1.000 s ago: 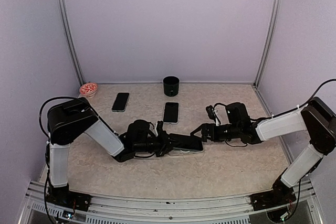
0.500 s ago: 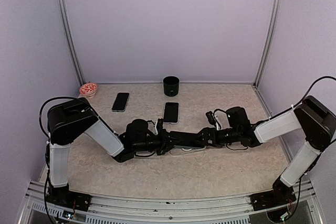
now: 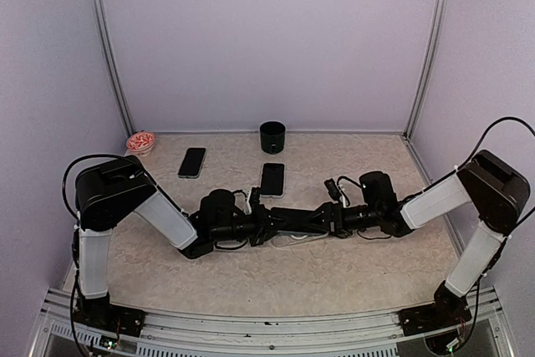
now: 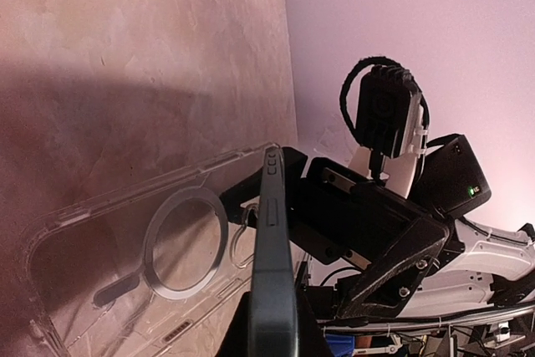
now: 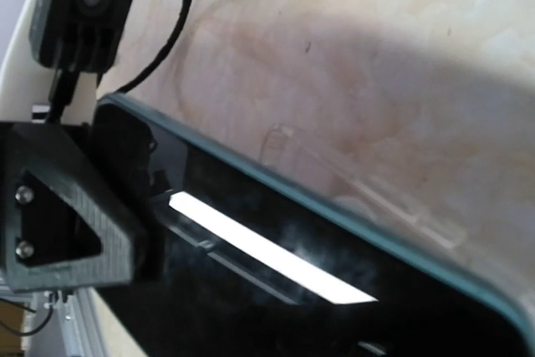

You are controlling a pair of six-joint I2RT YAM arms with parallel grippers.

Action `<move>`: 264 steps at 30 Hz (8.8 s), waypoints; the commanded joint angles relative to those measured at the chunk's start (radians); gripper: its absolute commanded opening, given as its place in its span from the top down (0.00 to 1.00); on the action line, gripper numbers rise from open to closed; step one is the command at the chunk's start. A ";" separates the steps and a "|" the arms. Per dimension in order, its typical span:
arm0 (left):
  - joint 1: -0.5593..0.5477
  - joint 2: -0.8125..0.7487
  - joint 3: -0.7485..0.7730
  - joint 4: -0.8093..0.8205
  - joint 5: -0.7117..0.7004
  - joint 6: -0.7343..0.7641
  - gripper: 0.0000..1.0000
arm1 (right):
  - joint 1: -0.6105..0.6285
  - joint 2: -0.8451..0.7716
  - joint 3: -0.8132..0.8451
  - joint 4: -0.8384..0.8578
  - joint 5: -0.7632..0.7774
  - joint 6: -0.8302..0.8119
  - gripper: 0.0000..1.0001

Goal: Put the phone into the phone case
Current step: Install the corner of the phone case on the phone case, then pass from the right arm to the left, then pass from the left arm to the right, then pass from the right arm to the left

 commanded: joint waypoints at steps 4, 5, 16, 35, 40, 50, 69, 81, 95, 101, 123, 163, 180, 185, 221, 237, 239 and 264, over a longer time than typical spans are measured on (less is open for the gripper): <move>-0.005 -0.022 0.010 0.083 0.038 0.041 1.00 | 0.007 0.042 -0.016 0.180 -0.131 0.087 0.13; -0.003 -0.020 0.011 0.088 0.040 0.041 1.00 | 0.007 0.050 -0.020 0.209 -0.142 0.099 0.14; -0.011 0.002 0.025 0.125 0.072 0.031 1.00 | 0.007 0.144 -0.067 0.567 -0.248 0.294 0.29; -0.004 0.002 0.022 0.101 0.088 0.034 1.00 | 0.007 0.170 -0.058 0.727 -0.291 0.374 0.44; 0.000 -0.001 0.017 0.098 0.091 0.032 1.00 | 0.007 0.177 -0.058 0.766 -0.297 0.395 0.52; 0.009 -0.023 -0.005 0.089 0.094 0.035 0.87 | 0.006 0.215 -0.076 0.869 -0.303 0.445 0.71; 0.007 -0.174 0.066 -0.284 0.019 0.219 0.56 | -0.015 0.259 -0.101 0.958 -0.297 0.490 0.81; -0.006 -0.257 0.136 -0.545 -0.054 0.322 0.42 | -0.021 0.267 -0.104 0.982 -0.299 0.502 0.83; -0.001 -0.362 0.116 -0.668 -0.139 0.373 0.38 | -0.026 0.254 -0.111 0.994 -0.299 0.514 0.86; 0.021 -0.413 0.064 -0.672 -0.166 0.374 0.37 | -0.026 0.246 -0.108 0.980 -0.300 0.508 0.86; 0.045 -0.349 -0.112 -0.232 0.005 0.309 0.33 | -0.026 0.174 -0.091 0.944 -0.314 0.511 0.86; 0.079 -0.340 -0.132 -0.152 0.146 0.267 0.92 | -0.067 0.060 -0.038 0.632 -0.401 0.323 0.43; 0.119 -0.447 -0.125 -0.371 0.196 0.336 0.92 | -0.071 -0.059 0.097 -0.018 -0.364 -0.149 0.34; 0.104 -0.432 -0.108 -0.371 0.198 0.334 0.88 | -0.029 -0.048 0.128 -0.087 -0.327 -0.183 0.33; 0.070 -0.374 -0.134 -0.291 0.200 0.236 0.67 | 0.056 0.202 0.086 0.346 -0.324 0.138 0.45; 0.097 -0.390 -0.140 -0.336 0.178 0.260 0.59 | 0.062 0.265 0.049 0.510 -0.423 0.125 0.84; 0.119 -0.424 -0.145 -0.361 0.173 0.278 0.54 | 0.062 0.274 0.046 0.535 -0.427 0.142 0.88; 0.204 -0.411 -0.378 0.174 0.454 0.223 0.41 | -0.019 0.319 0.017 1.120 -0.501 0.609 0.97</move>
